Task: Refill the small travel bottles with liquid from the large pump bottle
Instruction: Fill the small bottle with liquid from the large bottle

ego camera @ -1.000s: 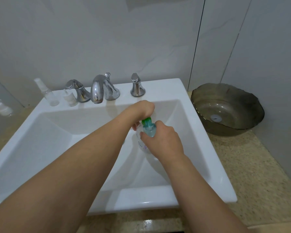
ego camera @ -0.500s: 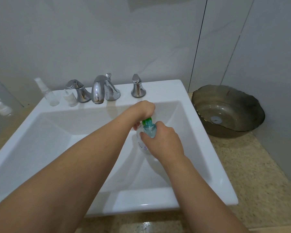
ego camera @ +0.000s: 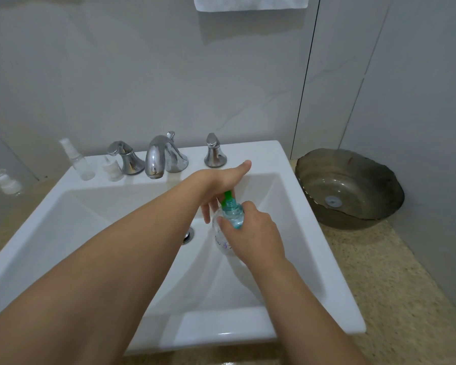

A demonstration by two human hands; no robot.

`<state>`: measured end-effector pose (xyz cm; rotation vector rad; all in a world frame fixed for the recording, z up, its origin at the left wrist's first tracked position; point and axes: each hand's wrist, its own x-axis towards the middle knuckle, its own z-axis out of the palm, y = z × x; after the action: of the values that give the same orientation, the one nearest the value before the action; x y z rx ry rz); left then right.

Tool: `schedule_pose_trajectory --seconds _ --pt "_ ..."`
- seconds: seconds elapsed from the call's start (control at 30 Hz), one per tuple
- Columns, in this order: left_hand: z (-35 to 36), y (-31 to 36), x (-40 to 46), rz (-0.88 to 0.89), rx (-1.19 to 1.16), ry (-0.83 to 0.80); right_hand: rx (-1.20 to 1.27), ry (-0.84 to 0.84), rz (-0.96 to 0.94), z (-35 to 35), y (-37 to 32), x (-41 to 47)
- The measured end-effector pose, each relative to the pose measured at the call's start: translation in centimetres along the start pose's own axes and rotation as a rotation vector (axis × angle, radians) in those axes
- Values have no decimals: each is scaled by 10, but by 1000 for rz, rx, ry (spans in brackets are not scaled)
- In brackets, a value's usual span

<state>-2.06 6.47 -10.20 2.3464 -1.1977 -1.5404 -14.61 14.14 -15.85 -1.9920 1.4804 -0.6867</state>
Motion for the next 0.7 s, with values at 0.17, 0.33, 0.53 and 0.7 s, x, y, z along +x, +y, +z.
schedule_pose_trajectory --seconds 0.17,0.33,0.53,0.7 --pt "11 -7 13 73 10 153 -29 -24 19 1 1 1" --pt "19 -10 16 107 -7 247 -51 -68 47 2 3 0" --pt "19 -12 18 98 -31 264 -57 -77 55 2 1 1" --pt "19 -12 19 88 -55 245 -58 -81 59 2 0 1"
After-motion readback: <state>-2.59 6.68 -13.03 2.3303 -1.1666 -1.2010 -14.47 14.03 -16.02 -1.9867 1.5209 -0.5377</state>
